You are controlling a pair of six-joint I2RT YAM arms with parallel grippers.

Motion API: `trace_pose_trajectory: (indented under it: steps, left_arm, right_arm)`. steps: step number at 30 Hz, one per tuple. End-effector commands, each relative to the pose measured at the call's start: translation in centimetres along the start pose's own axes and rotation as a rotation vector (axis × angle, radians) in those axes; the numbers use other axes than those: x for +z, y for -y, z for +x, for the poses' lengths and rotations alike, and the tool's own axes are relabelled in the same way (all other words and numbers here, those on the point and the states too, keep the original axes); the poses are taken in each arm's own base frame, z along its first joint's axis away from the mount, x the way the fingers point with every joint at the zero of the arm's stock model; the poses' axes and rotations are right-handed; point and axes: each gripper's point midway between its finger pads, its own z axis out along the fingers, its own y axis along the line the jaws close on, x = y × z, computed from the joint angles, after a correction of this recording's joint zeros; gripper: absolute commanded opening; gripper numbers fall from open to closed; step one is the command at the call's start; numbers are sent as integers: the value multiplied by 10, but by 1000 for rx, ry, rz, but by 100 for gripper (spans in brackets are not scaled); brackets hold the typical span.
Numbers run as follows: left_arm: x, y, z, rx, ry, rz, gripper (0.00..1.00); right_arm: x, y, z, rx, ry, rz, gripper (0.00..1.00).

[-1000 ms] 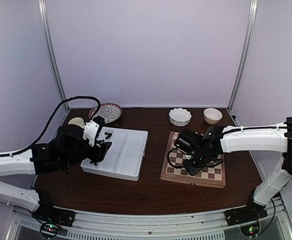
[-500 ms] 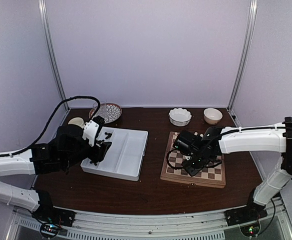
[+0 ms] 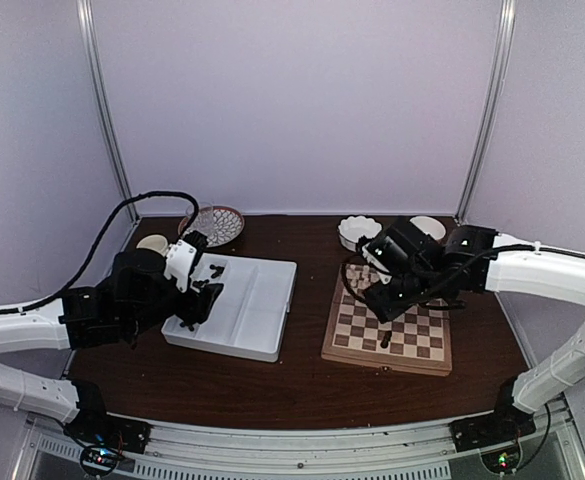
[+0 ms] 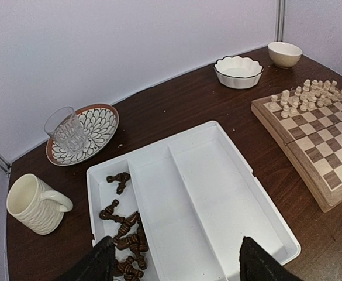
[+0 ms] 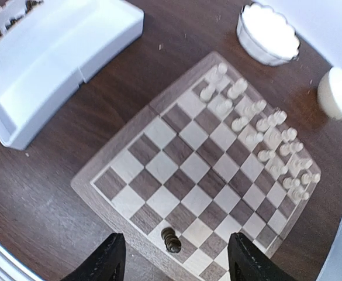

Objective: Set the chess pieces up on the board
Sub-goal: Place the king on e8, then pick up the chess pile from the storage box.

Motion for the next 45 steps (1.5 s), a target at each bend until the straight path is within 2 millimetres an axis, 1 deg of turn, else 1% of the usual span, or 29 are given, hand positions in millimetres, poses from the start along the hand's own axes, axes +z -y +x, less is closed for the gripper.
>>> trace_pose_trajectory:
  steps: [1,4,6,8,10,13,15,18,21,25,29,31,33,34,35,37,39,43,45]
  left_arm:
    - [1,-18,7,-69,-15,-51,73]
    - [7,-29,24,-106,-97,-55,75]
    - [12,-36,38,-114,-176,-77,74]
    - [18,-38,51,-100,-252,-89,70]
    - [25,-37,65,-90,-314,-95,65]
    - [37,-39,75,-83,-372,-105,54]
    - [47,-43,86,-91,-419,-108,47]
    - [59,-51,98,-121,-466,-114,39]
    - [66,-56,104,-131,-479,-125,35]
    - [75,-65,110,-163,-482,-140,33]
    - [92,-71,111,-233,-514,-123,32]
    - [100,-78,111,-273,-548,-143,32]
    - [108,-88,114,-310,-587,-200,32]
    - [113,-91,109,-324,-589,-219,32]
    - [115,-93,113,-334,-606,-236,32]
    - [123,-94,111,-351,-609,-249,33]
    - [127,-101,107,-378,-612,-305,33]
    - [128,-126,112,-443,-661,-506,33]
    - [130,-128,112,-466,-671,-536,32]
  right_arm:
    - [-33,12,-51,8,207,32,63]
    - [-38,10,-77,-8,307,41,63]
    - [-33,8,-88,-16,344,55,63]
    - [-24,5,-95,-12,364,60,62]
    - [-13,1,-98,8,364,56,62]
    - [1,-8,-95,15,373,26,61]
    - [9,-7,-89,23,385,33,60]
    - [13,-2,-83,48,400,42,60]
    - [16,2,-79,87,427,26,60]
    - [24,5,-76,133,421,-27,59]
    - [32,16,-72,165,417,-20,58]
    - [34,17,-71,172,417,-26,58]
    - [34,17,-70,173,418,-28,58]
    - [33,17,-71,173,421,-29,58]
    - [32,17,-71,173,424,-28,58]
    - [31,19,-71,175,428,-26,58]
    - [30,19,-71,178,433,-29,57]
    - [29,19,-70,181,434,-36,57]
    - [29,19,-69,183,435,-40,57]
